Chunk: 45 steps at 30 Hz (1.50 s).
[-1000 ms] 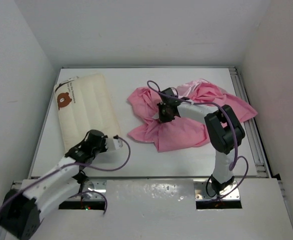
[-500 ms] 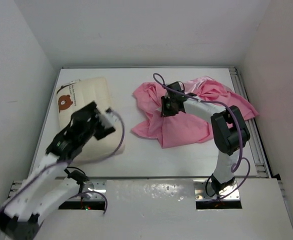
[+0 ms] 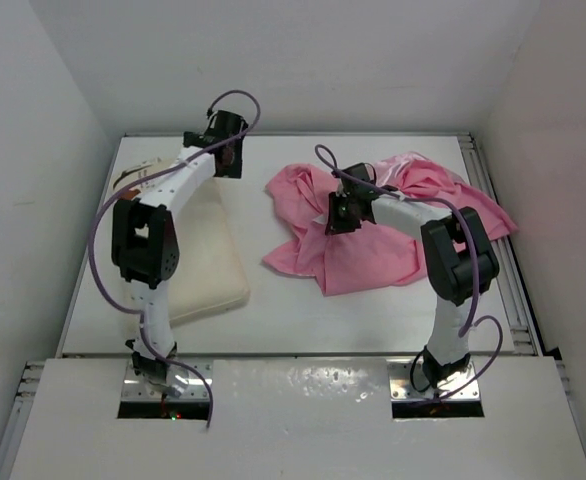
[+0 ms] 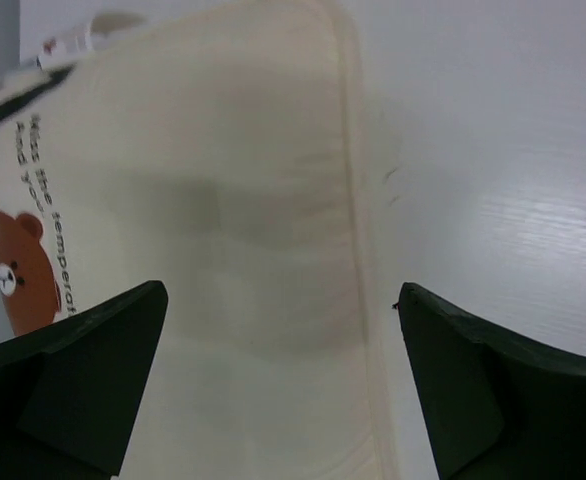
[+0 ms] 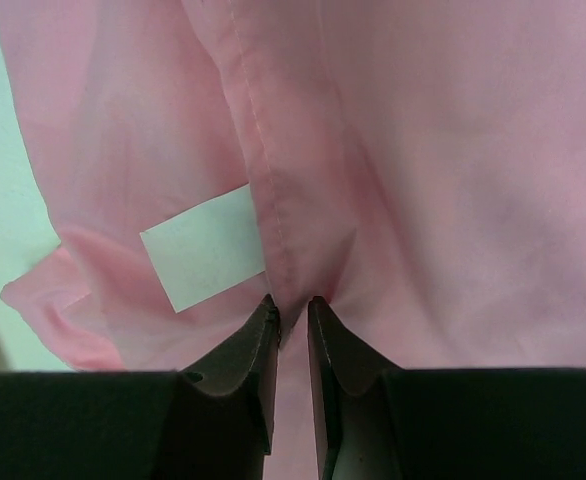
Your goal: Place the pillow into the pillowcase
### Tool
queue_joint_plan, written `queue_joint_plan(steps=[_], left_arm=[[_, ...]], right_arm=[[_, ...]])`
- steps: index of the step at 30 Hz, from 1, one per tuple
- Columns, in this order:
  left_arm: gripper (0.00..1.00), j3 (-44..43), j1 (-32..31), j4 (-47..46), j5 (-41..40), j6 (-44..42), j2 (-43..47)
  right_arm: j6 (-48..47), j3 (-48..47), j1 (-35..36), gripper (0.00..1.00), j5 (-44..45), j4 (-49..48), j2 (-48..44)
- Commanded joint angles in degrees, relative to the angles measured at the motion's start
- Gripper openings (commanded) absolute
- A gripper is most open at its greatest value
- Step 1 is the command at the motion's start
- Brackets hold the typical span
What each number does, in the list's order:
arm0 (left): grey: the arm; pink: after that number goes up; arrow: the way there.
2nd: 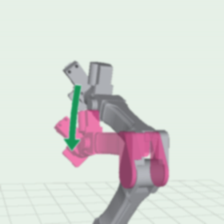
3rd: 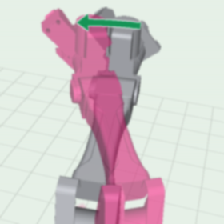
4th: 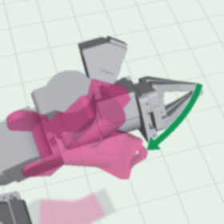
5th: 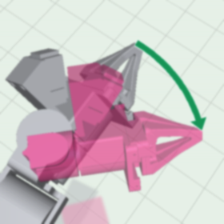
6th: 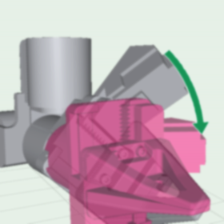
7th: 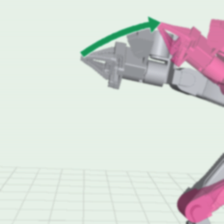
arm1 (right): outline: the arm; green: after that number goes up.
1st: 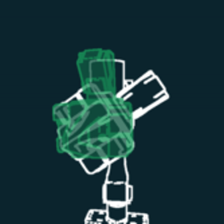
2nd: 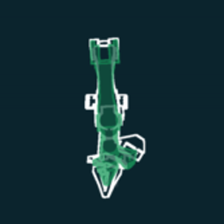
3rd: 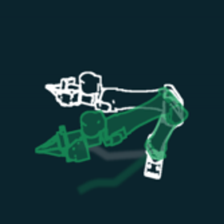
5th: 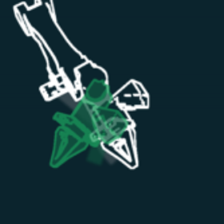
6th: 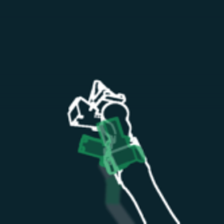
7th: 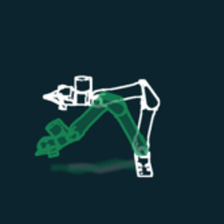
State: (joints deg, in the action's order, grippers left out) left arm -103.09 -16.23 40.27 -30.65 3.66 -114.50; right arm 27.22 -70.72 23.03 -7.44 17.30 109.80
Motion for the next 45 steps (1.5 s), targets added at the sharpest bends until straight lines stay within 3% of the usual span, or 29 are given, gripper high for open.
queue_joint_plan(steps=[1, 9, 10, 12, 13, 16, 19, 21, 23, 24, 29, 30, 32, 33, 35, 36, 37, 39, 41, 44, 45], left_arm=[[1.0, 0.0, 0.9, 8.0, -7.7, 9.3, -3.9], [0.97, 5.3, 2.4, 4.0, -10.2, 5.3, -12.7], [0.66, 6.0, 2.9, 2.9, -9.0, 2.6, -12.6], [0.29, 9.0, 4.4, -0.9, -2.7, 0.2, -11.4], [0.0, 10.0, 4.7, -1.9, -0.7, -2.1, -10.9], [0.0, 15.4, 4.5, -7.2, 6.7, -10.3, -7.5], [0.0, 25.1, 2.5, -16.5, 11.9, -24.0, 0.1], [0.0, 31.4, -0.2, -24.5, 14.7, -37.6, 8.8], [0.0, 40.1, -2.4, -28.0, 20.4, -45.9, 17.4], [0.0, 42.1, -3.0, -27.3, 23.0, -53.2, 20.0], [0.0, 48.4, -6.3, -11.7, 39.3, -66.9, 31.1], [0.0, 48.7, -6.9, -9.6, 40.5, -69.1, 31.7], [0.0, 49.3, -9.1, -5.5, 41.6, -69.1, 32.5], [0.15, 49.5, -9.6, -4.5, 41.5, -68.3, 32.6], [0.39, 49.3, -10.5, -1.9, 41.3, -67.6, 33.1], [0.92, 49.0, -10.6, -1.3, 41.2, -66.9, 33.6], [1.0, 48.7, -10.6, -0.9, 41.1, -66.5, 34.3], [1.0, 46.6, -10.2, -1.6, 40.0, -64.1, 35.0], [1.0, 42.2, -8.7, -3.0, 39.7, -61.5, 34.7], [1.0, 35.8, -5.3, -3.6, 38.7, -64.1, 32.6], [1.0, 34.5, -3.3, -5.0, 36.1, -64.4, 31.1]], right_arm=[[1.7, 1.5, -0.7, 0.18, -1.7, -3.2, -0.8], [2.7, 1.1, -0.8, 0.15, -2.5, -3.8, 0.4], [2.8, 0.8, -0.7, 0.13, -2.4, -3.7, 0.7], [2.4, 0.0, -0.8, 0.08, -2.2, -2.9, 1.1], [2.2, -0.3, -1.1, 0.01, -2.0, -2.6, 0.9], [1.3, -0.7, -2.0, 0.0, -0.6, -1.6, -0.5], [-0.5, -1.0, -3.3, 0.0, 1.0, -0.6, -3.9], [-1.7, -0.8, -3.8, 0.0, 1.8, -0.4, -7.0], [-2.3, -0.1, -4.4, 0.0, 2.9, -0.4, -9.0], [-2.3, 0.1, -4.6, 0.0, 3.0, -0.4, -10.8], [-2.3, 2.0, -7.1, 0.0, -0.7, 1.2, -13.6], [-2.3, 2.1, -7.3, 0.29, -0.8, 1.9, -13.8], [-2.4, 2.8, -8.3, 0.55, -2.2, 3.6, -13.9], [-2.7, 3.0, -9.0, 0.72, -2.6, 4.1, -13.9], [-3.1, 3.6, -9.6, 0.8, -3.0, 4.4, -14.3], [-3.5, 3.5, -9.8, 0.86, -3.0, 4.4, -14.4], [-3.8, 2.7, -10.1, 0.92, -3.1, 4.3, -14.5], [-4.5, 1.2, -10.5, 0.99, -3.1, 4.3, -14.1], [-5.2, -2.4, -10.3, 0.98, -3.1, 4.3, -12.2], [-5.8, -8.7, -9.2, 0.87, -3.2, 3.8, -7.9], [-5.9, -11.7, -8.9, 0.79, -2.9, 3.4, -6.6]])
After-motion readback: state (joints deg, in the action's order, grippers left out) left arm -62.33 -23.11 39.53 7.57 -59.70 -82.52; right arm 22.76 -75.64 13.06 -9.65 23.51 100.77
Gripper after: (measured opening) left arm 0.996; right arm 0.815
